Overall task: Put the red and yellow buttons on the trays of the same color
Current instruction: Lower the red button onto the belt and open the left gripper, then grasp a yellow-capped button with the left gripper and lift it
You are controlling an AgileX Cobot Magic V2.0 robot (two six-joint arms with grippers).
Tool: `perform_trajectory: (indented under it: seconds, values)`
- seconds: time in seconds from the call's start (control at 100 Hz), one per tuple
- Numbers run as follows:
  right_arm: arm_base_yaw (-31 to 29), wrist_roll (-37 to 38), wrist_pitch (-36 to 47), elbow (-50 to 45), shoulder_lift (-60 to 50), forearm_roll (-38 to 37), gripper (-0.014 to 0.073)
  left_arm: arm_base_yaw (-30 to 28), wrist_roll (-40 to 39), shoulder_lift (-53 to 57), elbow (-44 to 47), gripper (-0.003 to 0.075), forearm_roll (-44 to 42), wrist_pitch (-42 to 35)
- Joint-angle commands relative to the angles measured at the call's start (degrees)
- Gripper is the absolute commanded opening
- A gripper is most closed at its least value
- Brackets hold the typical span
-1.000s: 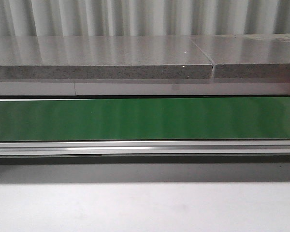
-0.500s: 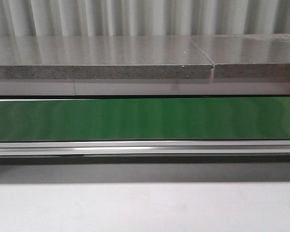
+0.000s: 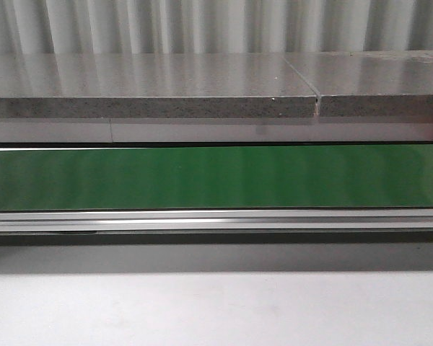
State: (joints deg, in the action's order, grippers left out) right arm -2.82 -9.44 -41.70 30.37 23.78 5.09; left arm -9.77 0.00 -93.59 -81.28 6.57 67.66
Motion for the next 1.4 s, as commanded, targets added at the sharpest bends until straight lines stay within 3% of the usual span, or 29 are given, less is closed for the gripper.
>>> perform_trajectory:
  seconds: [0.0, 0.12, 0.19, 0.35, 0.43, 0.64, 0.9, 1.39]
  values:
    - [0.0, -0.4, 3.6, 1.4, 0.2, 0.1, -0.0067, 0.6, 0.0, 0.4, -2.6, 0.0138, 0.2, -1.1]
    - [0.0, -0.4, 3.6, 1.4, 0.2, 0.1, -0.0067, 0.7, 1.0, -1.4, -2.7, 0.0150, 0.5, -1.1]
    - [0.0, -0.4, 3.6, 1.4, 0.2, 0.1, -0.0067, 0.7, 1.0, -2.1, -2.7, 0.0197, 0.7, -1.1]
    - [0.0, -0.4, 3.5, 1.4, 0.2, 0.1, -0.0067, 0.7, 1.0, -2.7, -2.8, 0.0436, 2.5, -1.8]
    - [0.0, -0.4, 3.5, 1.4, 0.2, 0.1, -0.0067, 0.7, 1.0, -2.8, -3.1, 0.0496, 3.6, -2.6]
    - [0.0, -0.4, 3.5, 1.4, 0.2, 0.1, -0.0067, 0.2, 0.0, -2.8, -7.5, 0.0495, 4.4, -3.3]
    - [0.0, -0.4, 3.5, 1.4, 0.2, 0.1, -0.0067, -5.7, -2.2, -5.1, -13.1, 0.0495, 3.5, -1.1]
    - [0.0, -0.4, 3.5, 1.4, 0.2, 0.1, -0.0067, -12.4, -2.5, -17.8, -22.1, 0.0494, -0.1, -0.9]
